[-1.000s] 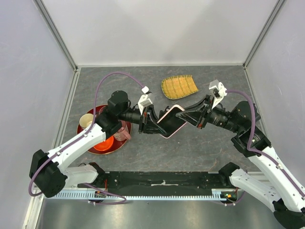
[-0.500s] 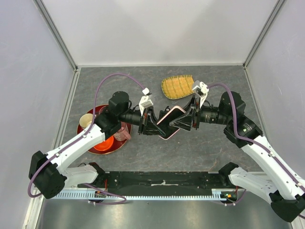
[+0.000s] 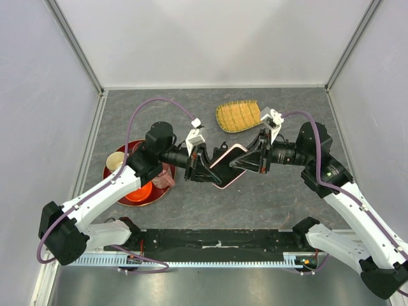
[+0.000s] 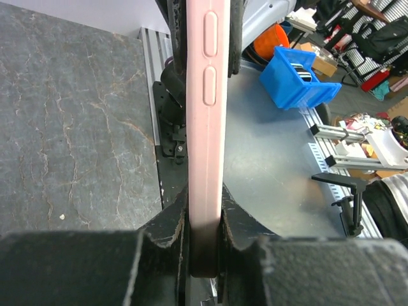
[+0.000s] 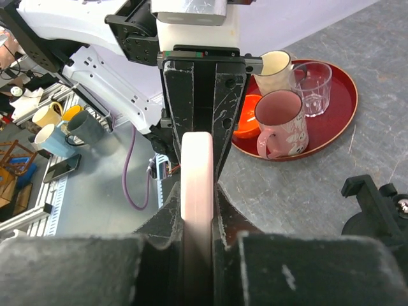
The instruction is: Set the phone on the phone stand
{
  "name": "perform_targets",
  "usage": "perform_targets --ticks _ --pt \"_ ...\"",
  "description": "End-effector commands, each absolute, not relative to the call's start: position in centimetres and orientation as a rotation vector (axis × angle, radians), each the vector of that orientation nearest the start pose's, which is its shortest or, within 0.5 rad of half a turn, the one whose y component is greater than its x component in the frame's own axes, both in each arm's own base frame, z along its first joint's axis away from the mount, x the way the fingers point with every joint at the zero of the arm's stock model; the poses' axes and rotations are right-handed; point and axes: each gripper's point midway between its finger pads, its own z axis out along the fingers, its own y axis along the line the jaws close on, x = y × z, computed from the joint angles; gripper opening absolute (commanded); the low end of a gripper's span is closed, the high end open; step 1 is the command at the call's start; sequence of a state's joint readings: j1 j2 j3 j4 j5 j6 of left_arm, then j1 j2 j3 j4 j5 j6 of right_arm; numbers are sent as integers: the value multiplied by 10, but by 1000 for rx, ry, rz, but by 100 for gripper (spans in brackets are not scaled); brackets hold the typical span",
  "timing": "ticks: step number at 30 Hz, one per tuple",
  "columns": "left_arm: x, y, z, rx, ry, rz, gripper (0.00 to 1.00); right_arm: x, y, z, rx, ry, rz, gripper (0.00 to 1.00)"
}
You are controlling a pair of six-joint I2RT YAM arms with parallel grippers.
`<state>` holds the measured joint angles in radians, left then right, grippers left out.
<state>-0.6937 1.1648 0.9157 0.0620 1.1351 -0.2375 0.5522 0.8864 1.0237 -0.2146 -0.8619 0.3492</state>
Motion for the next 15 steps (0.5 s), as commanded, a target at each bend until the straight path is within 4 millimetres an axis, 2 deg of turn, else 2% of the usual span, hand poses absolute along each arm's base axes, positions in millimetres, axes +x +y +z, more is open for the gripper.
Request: perform_targets --ticks 1,2,3,4,5,6,7,8,9,10,11,12,13,15 --pt "130 -318 312 1299 1361 -1586 2 123 262 385 -1012 1426 1469 0" --pt "132 -319 312 1284 1371 -1576 2 125 261 382 -1003 1434 1452 0" --pt "141 -320 313 1233 1405 -1535 5 136 259 381 -959 1433 1374 0" --pt "145 -321 313 1208 1421 -1508 29 144 255 381 -914 1443 1313 0" --pt "159 -321 314 1142 1455 -1436 43 144 249 382 -882 1437 1268 0" --pt "166 -318 315 1100 1469 -1372 53 159 243 382 -800 1455 1183 0" --pt "177 -315 314 1046 1492 -1304 67 165 237 383 -767 1460 1123 0" --pt "206 -307 312 904 1543 -1149 69 170 229 380 -727 1502 1068 0" --pt "217 -299 307 840 1568 -1068 70 181 221 379 -677 1534 987 0" --pt "228 -293 305 790 1585 -999 70 200 204 385 -576 1554 855 0" --pt "245 -283 301 710 1614 -900 66 205 192 381 -523 1589 783 0" --pt "251 -280 297 689 1627 -860 63 210 182 383 -472 1591 730 0" --pt "257 -278 290 671 1653 -828 57 223 161 386 -358 1598 624 0" --pt "264 -279 275 640 1717 -750 54 223 141 392 -271 1592 550 0"
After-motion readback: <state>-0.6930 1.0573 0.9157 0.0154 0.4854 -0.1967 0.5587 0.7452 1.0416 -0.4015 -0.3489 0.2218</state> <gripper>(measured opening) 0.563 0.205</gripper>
